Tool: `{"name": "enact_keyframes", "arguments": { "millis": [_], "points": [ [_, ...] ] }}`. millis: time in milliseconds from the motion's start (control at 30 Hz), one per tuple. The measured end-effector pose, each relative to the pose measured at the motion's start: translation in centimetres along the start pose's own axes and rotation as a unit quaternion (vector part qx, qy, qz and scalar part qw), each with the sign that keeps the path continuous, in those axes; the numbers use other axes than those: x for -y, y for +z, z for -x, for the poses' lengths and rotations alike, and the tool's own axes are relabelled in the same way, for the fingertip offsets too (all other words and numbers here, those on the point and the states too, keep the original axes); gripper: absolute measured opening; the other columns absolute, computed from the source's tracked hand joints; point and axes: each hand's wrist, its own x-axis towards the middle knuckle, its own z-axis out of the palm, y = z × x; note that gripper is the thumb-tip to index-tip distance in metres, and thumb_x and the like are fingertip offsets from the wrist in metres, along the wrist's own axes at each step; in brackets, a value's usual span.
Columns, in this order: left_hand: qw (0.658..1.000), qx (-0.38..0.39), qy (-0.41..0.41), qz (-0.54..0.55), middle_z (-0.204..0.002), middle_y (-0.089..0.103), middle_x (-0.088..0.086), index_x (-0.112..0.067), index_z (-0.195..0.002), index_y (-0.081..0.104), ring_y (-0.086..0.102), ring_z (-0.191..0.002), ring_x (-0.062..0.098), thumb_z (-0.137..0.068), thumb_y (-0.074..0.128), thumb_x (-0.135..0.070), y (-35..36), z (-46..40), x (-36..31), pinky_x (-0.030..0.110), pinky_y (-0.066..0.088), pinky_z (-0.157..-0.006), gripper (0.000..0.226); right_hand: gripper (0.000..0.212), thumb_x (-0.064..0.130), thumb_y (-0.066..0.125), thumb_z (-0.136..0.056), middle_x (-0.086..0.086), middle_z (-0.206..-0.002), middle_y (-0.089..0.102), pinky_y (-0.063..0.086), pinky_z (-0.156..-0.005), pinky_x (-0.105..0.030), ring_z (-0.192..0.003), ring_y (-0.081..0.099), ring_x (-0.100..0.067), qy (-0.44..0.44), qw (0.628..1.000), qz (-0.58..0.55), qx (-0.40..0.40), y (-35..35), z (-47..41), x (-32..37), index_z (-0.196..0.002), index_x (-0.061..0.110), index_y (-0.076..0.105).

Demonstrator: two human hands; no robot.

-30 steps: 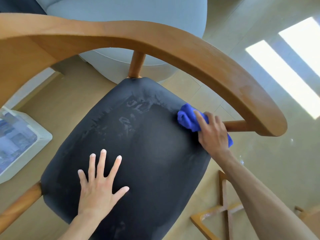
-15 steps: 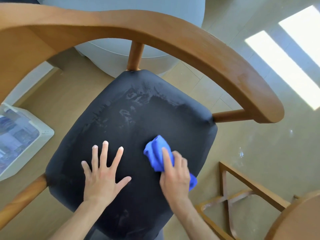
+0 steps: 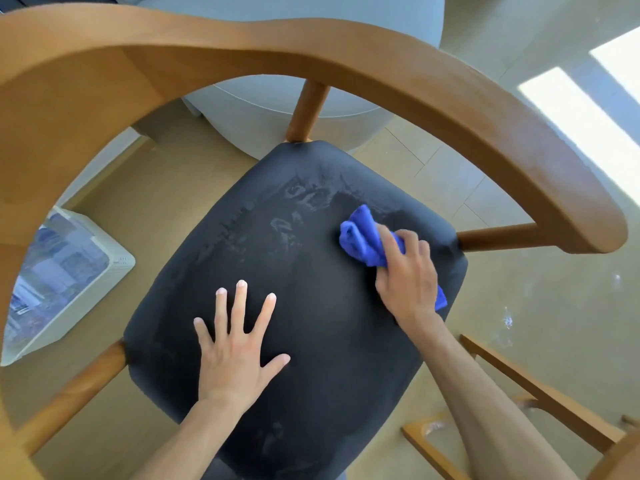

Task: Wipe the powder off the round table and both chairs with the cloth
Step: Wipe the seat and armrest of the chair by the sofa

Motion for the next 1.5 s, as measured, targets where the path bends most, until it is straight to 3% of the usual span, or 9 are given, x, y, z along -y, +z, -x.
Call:
{"name": "enact_keyframes", "arguments": {
  "millis": [333, 600, 733, 867, 1000, 1100, 1233, 1433, 1500],
  "points": [
    [1.000, -0.010, 0.001, 0.008, -0.157, 0.015, 0.018, -0.028, -0.148, 0.026, 0.016, -0.142, 0.045, -0.061, 0.072, -0.067, 0.2, 0.1, -0.1, 0.071, 0.032, -0.096, 0.106, 0.055, 0.005, 0.050, -0.082, -0.010, -0.122, 0.048, 0.033, -0.070, -0.035, -0.102, 0.046, -0.034, 0.201, 0.978, -0.034, -0.041, 0.6, -6.1, 2.4, -0.134, 0.019, 0.045],
    [0.999, -0.017, 0.008, 0.027, -0.157, 0.016, 0.019, -0.027, -0.148, 0.026, 0.016, -0.141, 0.046, -0.060, 0.074, -0.065, 0.6, 0.1, -0.3, 0.072, 0.029, -0.096, 0.107, 0.058, 0.004, 0.049, -0.083, -0.013, -0.127, 0.047, 0.039, -0.073, -0.039, -0.100, 0.050, -0.039, 0.235, 0.972, -0.002, -0.024, 1.2, -9.6, 6.4, -0.138, 0.020, 0.040],
    [1.000, -0.002, 0.002, 0.027, -0.153, 0.026, 0.023, -0.020, -0.145, 0.034, 0.019, -0.140, 0.047, -0.062, 0.073, -0.058, 0.3, -0.1, -0.2, 0.073, 0.027, -0.096, 0.099, 0.058, -0.003, 0.059, -0.060, -0.010, -0.097, 0.055, 0.033, -0.048, -0.030, -0.066, 0.046, -0.029, 0.074, 0.994, -0.060, -0.046, 3.3, -4.0, 15.3, -0.115, 0.016, 0.058],
    [1.000, -0.021, 0.004, 0.015, -0.124, 0.057, 0.028, -0.009, -0.130, 0.057, 0.034, -0.119, 0.046, -0.078, 0.057, -0.031, 0.1, 0.4, -0.6, 0.073, 0.036, -0.088, 0.056, 0.055, 0.002, 0.062, -0.051, -0.005, -0.088, 0.053, 0.024, -0.051, -0.031, -0.062, 0.031, -0.022, -0.180, 0.979, -0.067, 0.073, 4.6, 1.2, 22.0, -0.103, 0.021, 0.061],
    [0.999, 0.012, -0.024, 0.042, -0.137, 0.042, 0.031, -0.014, -0.132, 0.051, 0.036, -0.130, 0.045, -0.050, 0.086, -0.050, -0.1, 0.4, -0.8, 0.070, 0.037, -0.090, 0.096, 0.062, 0.008, 0.074, -0.049, -0.009, -0.096, 0.056, 0.030, -0.051, -0.032, -0.066, 0.034, -0.023, -0.298, 0.949, -0.060, 0.087, 4.5, -2.2, 18.4, -0.109, 0.020, 0.063],
    [0.999, 0.015, -0.016, 0.045, -0.149, 0.027, 0.029, -0.022, -0.142, 0.037, 0.027, -0.138, 0.044, -0.051, 0.084, -0.056, -0.2, 0.3, -0.7, 0.069, 0.037, -0.091, 0.108, 0.052, 0.004, 0.062, -0.061, -0.011, -0.098, 0.057, 0.041, -0.052, -0.036, -0.070, 0.045, -0.029, -0.235, 0.970, -0.049, 0.044, 3.3, -5.7, 14.1, -0.110, 0.020, 0.064],
    [0.999, 0.009, -0.012, 0.048, -0.151, 0.025, 0.028, -0.023, -0.143, 0.038, 0.028, -0.138, 0.045, -0.051, 0.084, -0.056, 0.0, 0.3, -0.6, 0.069, 0.039, -0.090, 0.108, 0.052, 0.000, 0.054, -0.069, -0.013, -0.106, 0.058, 0.047, -0.060, -0.039, -0.077, 0.051, -0.035, -0.131, 0.991, -0.008, -0.001, 1.8, -9.7, 7.6, -0.118, 0.019, 0.061],
    [0.999, 0.003, -0.010, 0.048, -0.152, 0.020, 0.028, -0.022, -0.144, 0.037, 0.024, -0.140, 0.045, -0.056, 0.082, -0.057, 0.2, 0.4, -0.6, 0.069, 0.035, -0.093, 0.106, 0.048, 0.006, 0.048, -0.083, -0.014, -0.118, 0.047, 0.036, -0.076, -0.037, -0.103, 0.052, -0.040, 0.225, 0.973, -0.040, -0.012, -0.4, -12.1, 0.0, -0.128, 0.019, 0.048],
    [0.999, 0.001, -0.007, 0.050, -0.153, 0.020, 0.028, -0.022, -0.144, 0.037, 0.023, -0.140, 0.045, -0.055, 0.082, -0.057, 0.3, 0.3, -0.6, 0.070, 0.034, -0.094, 0.106, 0.053, 0.005, 0.049, -0.081, -0.015, -0.119, 0.048, 0.038, -0.076, -0.039, -0.102, 0.052, -0.041, 0.211, 0.977, -0.019, -0.017, -0.3, -11.7, 2.0, -0.133, 0.019, 0.046]
  ]
}}
